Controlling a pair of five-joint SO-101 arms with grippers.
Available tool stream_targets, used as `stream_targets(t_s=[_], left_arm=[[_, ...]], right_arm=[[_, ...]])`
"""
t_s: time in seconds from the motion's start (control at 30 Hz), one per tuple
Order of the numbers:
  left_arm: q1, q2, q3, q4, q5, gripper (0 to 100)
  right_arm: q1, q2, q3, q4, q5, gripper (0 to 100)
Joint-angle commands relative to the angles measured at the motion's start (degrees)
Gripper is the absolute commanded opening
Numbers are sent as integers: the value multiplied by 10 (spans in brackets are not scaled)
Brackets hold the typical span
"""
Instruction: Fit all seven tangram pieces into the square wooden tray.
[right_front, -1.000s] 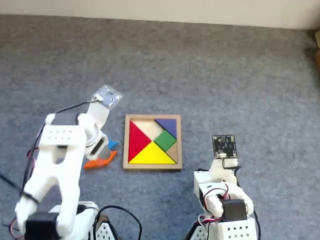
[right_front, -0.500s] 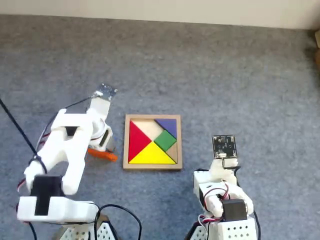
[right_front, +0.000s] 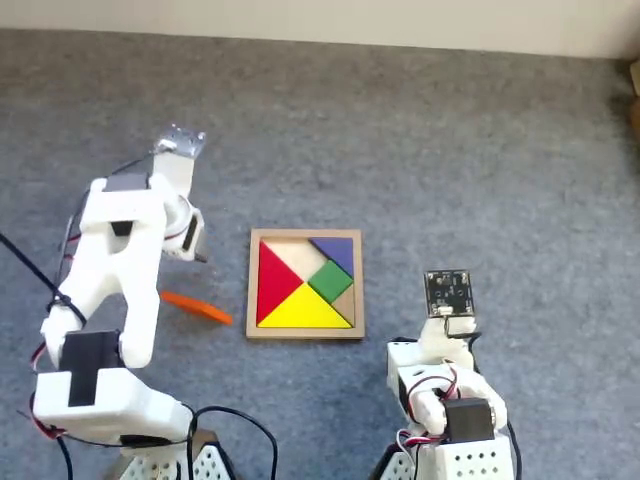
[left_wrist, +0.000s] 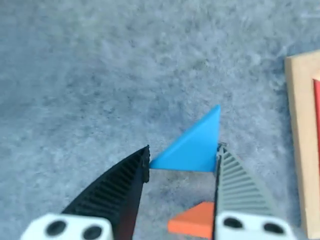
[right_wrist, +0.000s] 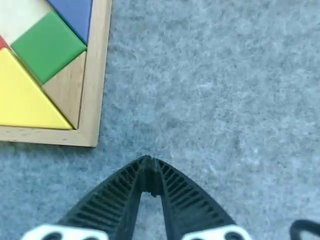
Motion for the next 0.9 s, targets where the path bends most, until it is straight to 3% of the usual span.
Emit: stream_targets(t_s=[0.0, 0.47, 0.7, 0.87], left_arm=[[-7, -2, -62, 39, -6, 220], [-4, 3, -77, 51, -33, 225], [-14, 4, -77, 48, -87, 221], [-22, 24, -86, 48, -176, 225]], right_arm=[[6, -10, 85, -15, -2, 6], [6, -10, 85, -15, -1, 6], [6, -10, 85, -15, -1, 6], [6, -10, 85, -15, -1, 6]])
